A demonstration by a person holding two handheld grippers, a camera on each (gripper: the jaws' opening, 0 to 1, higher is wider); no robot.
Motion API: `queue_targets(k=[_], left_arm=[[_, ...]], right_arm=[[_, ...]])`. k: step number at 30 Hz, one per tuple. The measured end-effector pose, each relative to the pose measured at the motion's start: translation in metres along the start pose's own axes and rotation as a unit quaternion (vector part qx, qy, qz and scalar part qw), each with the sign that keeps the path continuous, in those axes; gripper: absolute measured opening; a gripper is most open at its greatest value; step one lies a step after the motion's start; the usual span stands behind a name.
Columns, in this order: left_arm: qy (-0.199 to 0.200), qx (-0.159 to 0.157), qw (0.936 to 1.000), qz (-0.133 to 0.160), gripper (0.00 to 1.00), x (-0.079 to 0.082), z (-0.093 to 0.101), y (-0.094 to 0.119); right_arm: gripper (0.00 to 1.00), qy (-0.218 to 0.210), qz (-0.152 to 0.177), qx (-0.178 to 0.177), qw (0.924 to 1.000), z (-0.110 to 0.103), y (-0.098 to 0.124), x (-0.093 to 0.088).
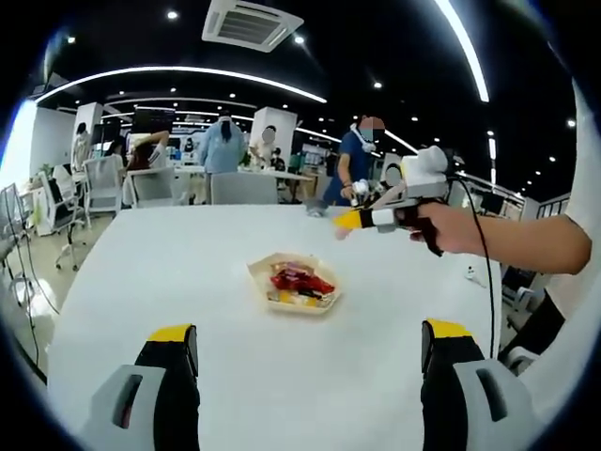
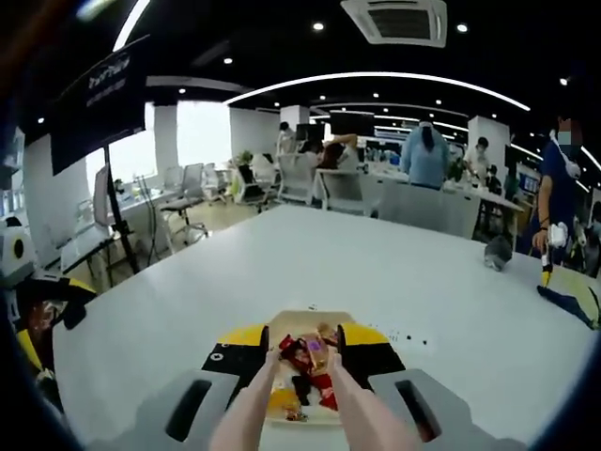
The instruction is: Place the target food into the container with the food tongs after gripping and lifting it, then release it inside without dropping or visibly crushing the food.
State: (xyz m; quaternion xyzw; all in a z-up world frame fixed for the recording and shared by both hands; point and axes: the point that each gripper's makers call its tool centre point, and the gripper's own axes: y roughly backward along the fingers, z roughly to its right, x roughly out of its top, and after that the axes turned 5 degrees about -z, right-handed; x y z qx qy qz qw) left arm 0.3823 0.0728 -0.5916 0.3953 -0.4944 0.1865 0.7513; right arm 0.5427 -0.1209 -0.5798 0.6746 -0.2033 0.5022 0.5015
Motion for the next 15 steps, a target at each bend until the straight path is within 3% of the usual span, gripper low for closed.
queue_targets(k=[15], left_arm=[[-0.012, -0.005, 0.9999, 0.011, 0.99, 0.006, 0.006, 0.011]], right_arm=[[0.29, -0.023, 0.004, -0.001, 0.9997, -0.004, 0.026, -0.003]])
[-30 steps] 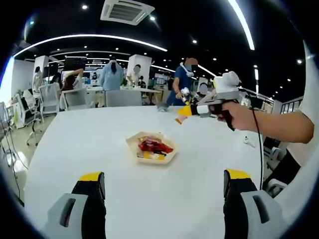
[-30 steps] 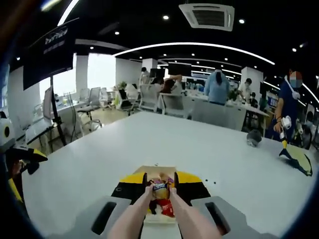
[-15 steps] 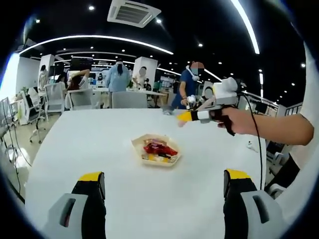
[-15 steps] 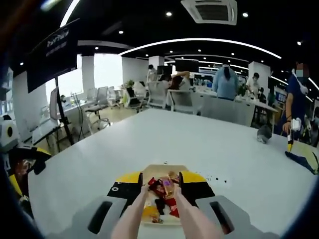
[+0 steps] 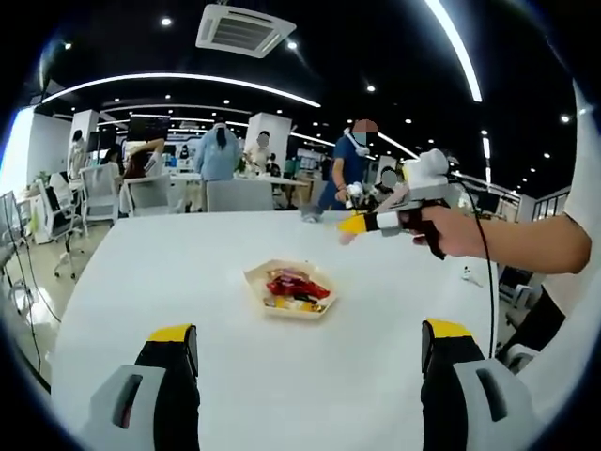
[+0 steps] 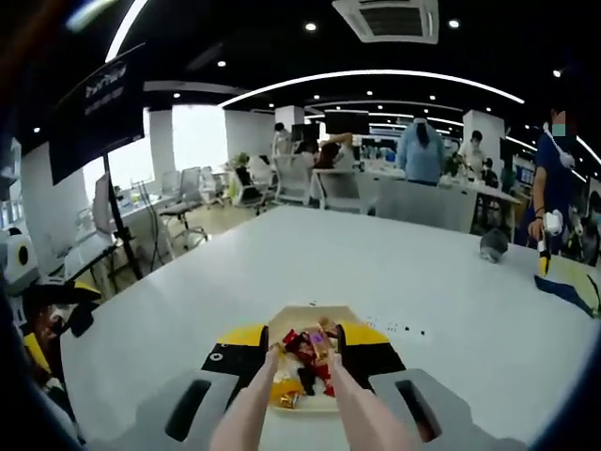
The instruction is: Place the target food into the container with the food tongs after gripping and lifting it, then release it inside without dropping or visibly crushing the food.
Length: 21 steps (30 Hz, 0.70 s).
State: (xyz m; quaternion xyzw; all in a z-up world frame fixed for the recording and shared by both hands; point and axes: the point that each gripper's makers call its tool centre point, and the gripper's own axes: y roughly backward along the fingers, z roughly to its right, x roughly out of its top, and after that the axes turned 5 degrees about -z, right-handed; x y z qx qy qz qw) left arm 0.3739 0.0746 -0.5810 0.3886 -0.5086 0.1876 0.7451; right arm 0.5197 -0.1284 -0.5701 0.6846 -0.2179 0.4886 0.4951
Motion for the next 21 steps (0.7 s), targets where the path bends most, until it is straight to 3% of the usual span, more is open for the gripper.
queue_targets(k=[8, 21], left_arm=[[-0.006, -0.014, 0.9999, 0.009, 0.99, 0.003, 0.01, 0.005], [-0.016, -0.009, 0.9998, 0.009, 0.99, 0.009, 0.042, 0.013]], right_arm=[[0.29, -0.011, 0.018, -0.014, 0.9997, -0.002, 0.034, 0.0], [0.29, -0.023, 0.022, -0.026, 0.9991, -0.006, 0.1, -0.032]])
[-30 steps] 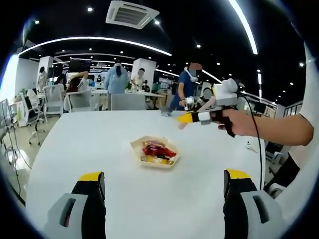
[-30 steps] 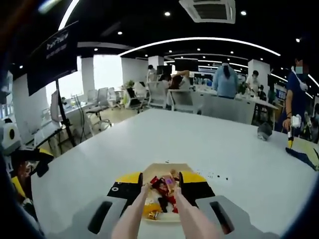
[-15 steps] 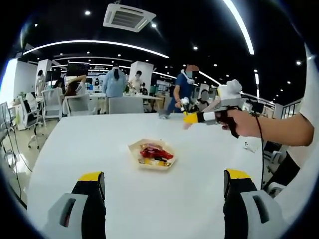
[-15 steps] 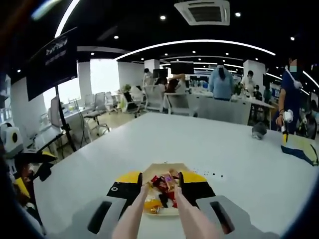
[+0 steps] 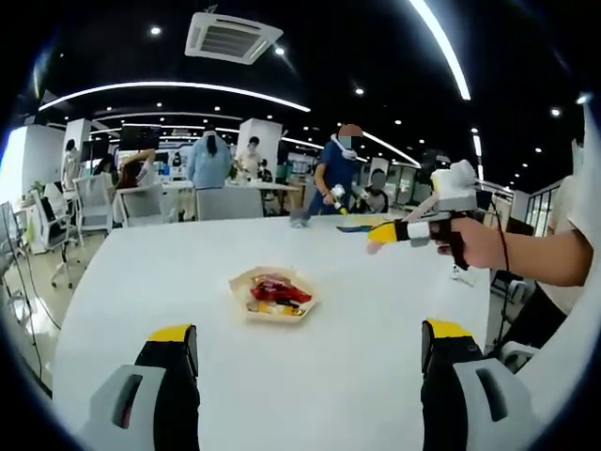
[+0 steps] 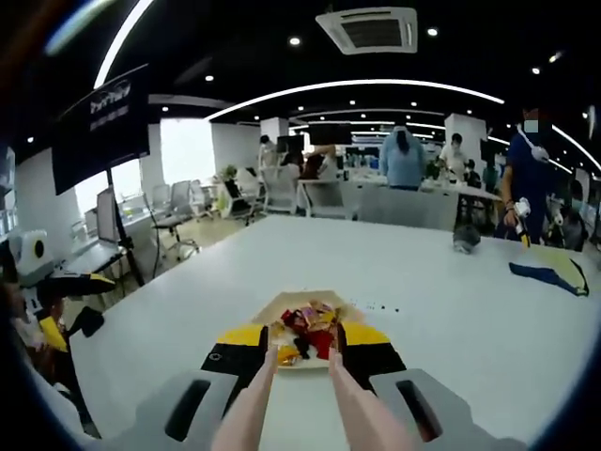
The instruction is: Place the target food into the container with the food tongs after gripping and lifting it, then release it inside without dropping or visibly crushing the food.
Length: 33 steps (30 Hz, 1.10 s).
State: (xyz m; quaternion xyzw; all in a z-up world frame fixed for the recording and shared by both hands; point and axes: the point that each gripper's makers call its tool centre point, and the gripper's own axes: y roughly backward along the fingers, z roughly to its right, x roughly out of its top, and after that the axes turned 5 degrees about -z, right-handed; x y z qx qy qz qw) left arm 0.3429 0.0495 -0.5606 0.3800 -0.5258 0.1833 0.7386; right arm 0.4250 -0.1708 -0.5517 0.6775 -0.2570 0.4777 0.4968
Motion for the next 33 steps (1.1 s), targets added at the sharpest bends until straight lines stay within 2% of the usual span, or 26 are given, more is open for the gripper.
queue_targets(k=[4, 15, 18, 20, 22, 24, 27, 28, 31, 33], left_arm=[[0.006, -0.002, 0.9999, 0.012, 0.99, 0.006, 0.015, -0.004], [0.021, -0.009, 0.9996, 0.014, 0.99, -0.003, 0.06, -0.018], [0.038, -0.014, 0.9991, 0.014, 1.0, -0.004, 0.066, -0.02], [0.065, -0.036, 0.9972, 0.013, 1.0, -0.005, 0.081, -0.021], [0.06, -0.027, 0.9978, 0.007, 1.0, -0.007, 0.082, -0.021], [0.035, -0.001, 0.9992, 0.018, 1.0, -0.006, 0.082, -0.019], [0.048, 0.003, 0.9987, 0.018, 1.0, -0.01, 0.09, -0.018], [0.038, 0.018, 0.9987, 0.03, 1.0, -0.01, 0.089, -0.017], [0.031, 0.028, 0.999, 0.015, 0.99, -0.02, 0.096, -0.014], [0.002, 0.038, 0.9991, 0.018, 0.99, -0.022, 0.1, -0.013]], right_arm=[[0.29, 0.001, -0.005, 0.001, 1.0, -0.003, 0.019, -0.011], [0.29, 0.01, -0.012, 0.01, 0.9998, 0.0, 0.067, -0.042], [0.29, 0.01, -0.012, 0.012, 0.9998, 0.001, 0.079, -0.05], [0.29, 0.008, -0.012, 0.016, 0.9998, 0.001, 0.086, -0.057], [0.29, 0.006, -0.012, 0.018, 0.9997, 0.002, 0.091, -0.063], [0.29, 0.004, -0.01, 0.027, 0.9996, 0.002, 0.098, -0.071], [0.29, 0.012, 0.0, 0.035, 0.9993, 0.003, 0.104, -0.077], [0.29, 0.013, 0.003, 0.04, 0.9991, 0.003, 0.106, -0.079], [0.29, 0.012, -0.001, 0.045, 0.9989, 0.002, 0.109, -0.085], [0.29, 0.013, -0.005, 0.05, 0.9987, 0.001, 0.113, -0.091]])
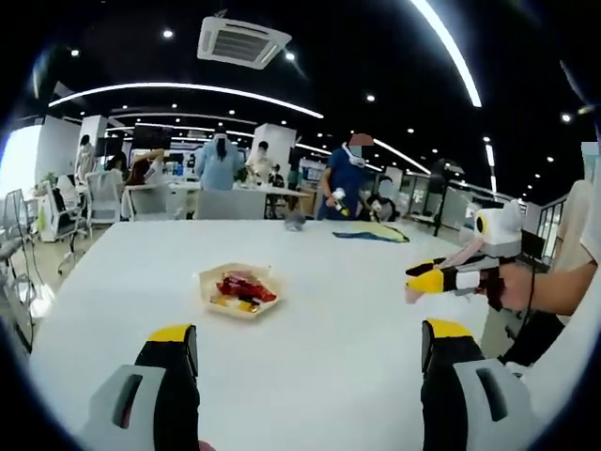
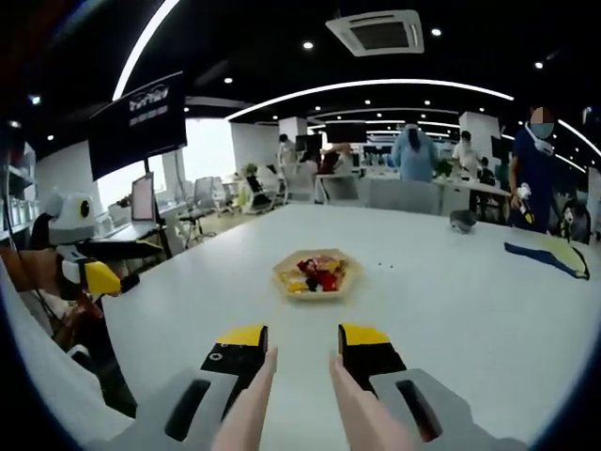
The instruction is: Place the target food into the container with the food tongs after gripping and lifting it, then release it inside without dropping or visibly crushing the food.
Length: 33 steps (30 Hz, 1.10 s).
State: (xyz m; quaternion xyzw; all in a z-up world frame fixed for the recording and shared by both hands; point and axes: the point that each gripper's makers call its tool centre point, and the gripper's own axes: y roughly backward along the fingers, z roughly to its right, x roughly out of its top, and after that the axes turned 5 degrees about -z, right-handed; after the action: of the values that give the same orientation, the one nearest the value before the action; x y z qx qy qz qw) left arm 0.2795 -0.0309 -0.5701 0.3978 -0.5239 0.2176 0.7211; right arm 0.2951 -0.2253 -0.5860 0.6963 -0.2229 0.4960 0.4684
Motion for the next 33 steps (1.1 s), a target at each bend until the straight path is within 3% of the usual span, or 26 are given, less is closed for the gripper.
queue_targets(k=[4, 10, 15, 17, 19, 22, 25, 33], left_arm=[[-0.003, 0.002, 0.9999, -0.01, 0.99, -0.008, 0.005, -0.003], [0.005, -0.025, 0.9996, -0.011, 1.0, -0.004, 0.016, -0.009], [-0.003, -0.049, 0.9987, -0.014, 0.99, -0.002, 0.027, -0.013], [0.017, -0.083, 0.9961, -0.025, 0.99, -0.005, 0.04, -0.014], [0.015, -0.081, 0.9962, -0.028, 0.99, -0.007, 0.039, -0.016], [0.013, -0.093, 0.9953, -0.025, 0.9, -0.007, 0.044, -0.016], [0.041, -0.117, 0.9922, -0.012, 0.78, 0.0, 0.05, -0.016], [0.05, -0.123, 0.9911, 0.011, 0.68, 0.01, 0.05, -0.015]], right_arm=[[0.29, -0.003, 0.002, 0.005, 1.0, 0.001, 0.001, -0.009], [0.29, -0.013, -0.001, 0.006, 0.9999, 0.002, 0.005, -0.014], [0.29, -0.003, 0.033, 0.056, 0.9979, -0.019, 0.009, 0.006], [0.29, 0.012, 0.042, 0.075, 0.9962, -0.029, 0.01, 0.013], [0.29, 0.016, 0.044, 0.095, 0.9943, -0.038, 0.01, 0.019], [0.29, 0.003, 0.048, 0.138, 0.9892, -0.054, 0.009, 0.027], [0.29, 0.003, 0.053, 0.159, 0.9859, -0.063, 0.008, 0.035], [0.29, 0.019, 0.05, 0.172, 0.9836, -0.073, 0.004, 0.041]])
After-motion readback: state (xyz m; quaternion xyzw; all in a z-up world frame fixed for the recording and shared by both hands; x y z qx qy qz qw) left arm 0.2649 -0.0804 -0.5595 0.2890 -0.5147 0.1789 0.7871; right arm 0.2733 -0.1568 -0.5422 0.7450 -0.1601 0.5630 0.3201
